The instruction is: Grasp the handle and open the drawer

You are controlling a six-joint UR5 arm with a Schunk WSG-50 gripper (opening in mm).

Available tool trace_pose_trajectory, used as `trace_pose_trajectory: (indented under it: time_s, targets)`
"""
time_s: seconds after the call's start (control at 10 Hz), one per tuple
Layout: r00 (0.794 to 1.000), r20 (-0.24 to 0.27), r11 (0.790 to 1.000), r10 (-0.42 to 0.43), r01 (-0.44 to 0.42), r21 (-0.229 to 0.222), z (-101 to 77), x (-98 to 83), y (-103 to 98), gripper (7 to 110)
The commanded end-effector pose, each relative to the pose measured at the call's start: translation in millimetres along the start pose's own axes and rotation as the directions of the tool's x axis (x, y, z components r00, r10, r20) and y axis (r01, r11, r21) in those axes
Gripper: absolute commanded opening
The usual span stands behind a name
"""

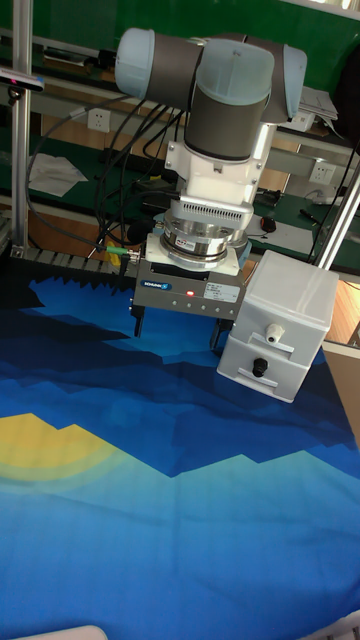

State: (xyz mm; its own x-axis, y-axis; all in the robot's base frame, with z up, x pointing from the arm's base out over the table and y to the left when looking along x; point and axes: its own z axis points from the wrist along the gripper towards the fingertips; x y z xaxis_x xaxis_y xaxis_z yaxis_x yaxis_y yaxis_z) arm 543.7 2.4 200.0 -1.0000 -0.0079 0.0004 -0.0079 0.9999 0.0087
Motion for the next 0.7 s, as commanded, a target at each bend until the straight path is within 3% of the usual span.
trace_pose_trajectory:
  time_s: [0.0,0.1,0.2,0.6]
  targets:
    - [1.000,0.000,1.000,0.000,0.000,0.000,0.0,0.1,2.2,109]
    - [0.977,0.106,0.982,0.184,-0.177,-0.068,-0.7,-29.4,14.1,109]
    - [0.977,0.108,0.982,0.184,-0.177,-0.068,0.5,-30.1,14.2,7]
    - [0.977,0.108,0.982,0.182,-0.176,-0.068,1.2,-30.2,14.2,7]
